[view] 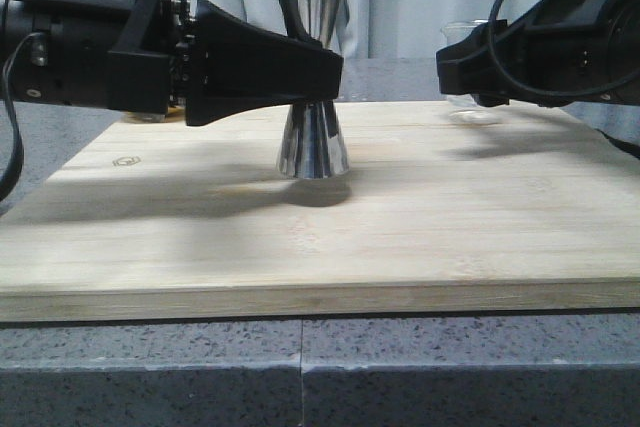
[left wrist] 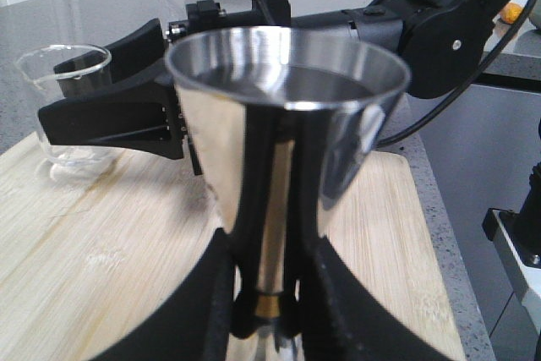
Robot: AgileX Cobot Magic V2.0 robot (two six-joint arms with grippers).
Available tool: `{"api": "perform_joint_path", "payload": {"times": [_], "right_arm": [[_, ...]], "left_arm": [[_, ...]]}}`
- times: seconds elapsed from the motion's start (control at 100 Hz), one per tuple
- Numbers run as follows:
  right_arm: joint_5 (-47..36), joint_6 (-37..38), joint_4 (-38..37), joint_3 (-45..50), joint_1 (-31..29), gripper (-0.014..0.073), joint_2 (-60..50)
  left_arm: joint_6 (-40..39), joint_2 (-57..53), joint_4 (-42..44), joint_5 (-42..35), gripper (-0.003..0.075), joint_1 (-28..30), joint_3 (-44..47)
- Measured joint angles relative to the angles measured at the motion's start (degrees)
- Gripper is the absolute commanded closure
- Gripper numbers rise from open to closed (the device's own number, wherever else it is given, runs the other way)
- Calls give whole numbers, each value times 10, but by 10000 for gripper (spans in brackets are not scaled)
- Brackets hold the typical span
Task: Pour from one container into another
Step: 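Lower the beaker with the right gripper onto the board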
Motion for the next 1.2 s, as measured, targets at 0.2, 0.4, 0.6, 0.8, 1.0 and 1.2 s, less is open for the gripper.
{"api": "perform_joint_path", "payload": {"times": [0.2,0.4,0.6,0.8,1.0,1.2], "right_arm": [[-10,0,5,0,0,452,17],[-16,0,7,0,0,452,24],[-25,0,8,6,0,452,25],[-50,0,9,24,0,452,25],[-74,0,9,40,0,451,25],[-80,0,9,45,0,449,25]], "left_arm": [[0,0,0,0,739,0,0],[0,0,0,0,739,0,0],[0,0,0,0,739,0,0],[0,0,0,0,739,0,0],[0,0,0,0,739,0,0],[0,0,1,0,739,0,0]]}}
